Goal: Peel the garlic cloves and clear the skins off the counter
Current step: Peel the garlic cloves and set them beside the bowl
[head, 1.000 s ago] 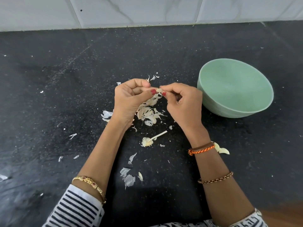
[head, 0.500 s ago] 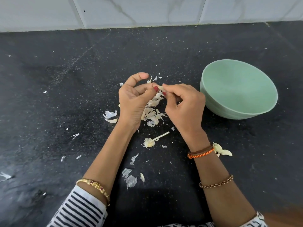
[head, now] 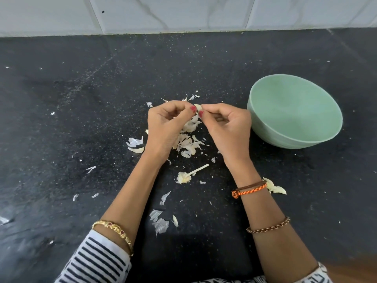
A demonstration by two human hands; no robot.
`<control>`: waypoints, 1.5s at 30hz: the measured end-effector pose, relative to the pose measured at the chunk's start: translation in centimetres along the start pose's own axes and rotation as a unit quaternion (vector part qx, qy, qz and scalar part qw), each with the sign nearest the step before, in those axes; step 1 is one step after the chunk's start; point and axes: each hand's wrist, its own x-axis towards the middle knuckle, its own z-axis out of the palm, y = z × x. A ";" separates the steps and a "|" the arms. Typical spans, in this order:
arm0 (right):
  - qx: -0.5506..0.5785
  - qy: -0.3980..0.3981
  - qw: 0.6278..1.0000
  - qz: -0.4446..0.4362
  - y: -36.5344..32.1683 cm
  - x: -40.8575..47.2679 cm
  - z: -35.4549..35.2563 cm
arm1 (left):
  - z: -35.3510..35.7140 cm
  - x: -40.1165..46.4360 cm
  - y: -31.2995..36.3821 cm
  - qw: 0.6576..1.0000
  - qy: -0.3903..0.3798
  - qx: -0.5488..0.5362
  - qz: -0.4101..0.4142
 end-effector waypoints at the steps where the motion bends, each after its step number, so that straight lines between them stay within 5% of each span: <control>1: 0.000 -0.001 1.000 -0.003 0.0 0.0 0.0 | 0.0 0.1 -0.1 1.000 0.004 0.000 -0.003; 25: 0.034 -0.050 0.997 0.043 -0.7 0.1 -0.6 | -0.3 0.1 -0.3 0.999 -0.018 0.015 0.039; 37: 0.184 -0.101 0.955 0.208 -1.7 0.0 -0.7 | -0.4 0.1 -0.2 0.993 -0.098 -0.063 0.026; 45: 0.198 -0.108 0.943 0.246 -1.5 0.0 -0.7 | -1.1 0.4 -0.5 0.987 -0.156 -0.021 0.023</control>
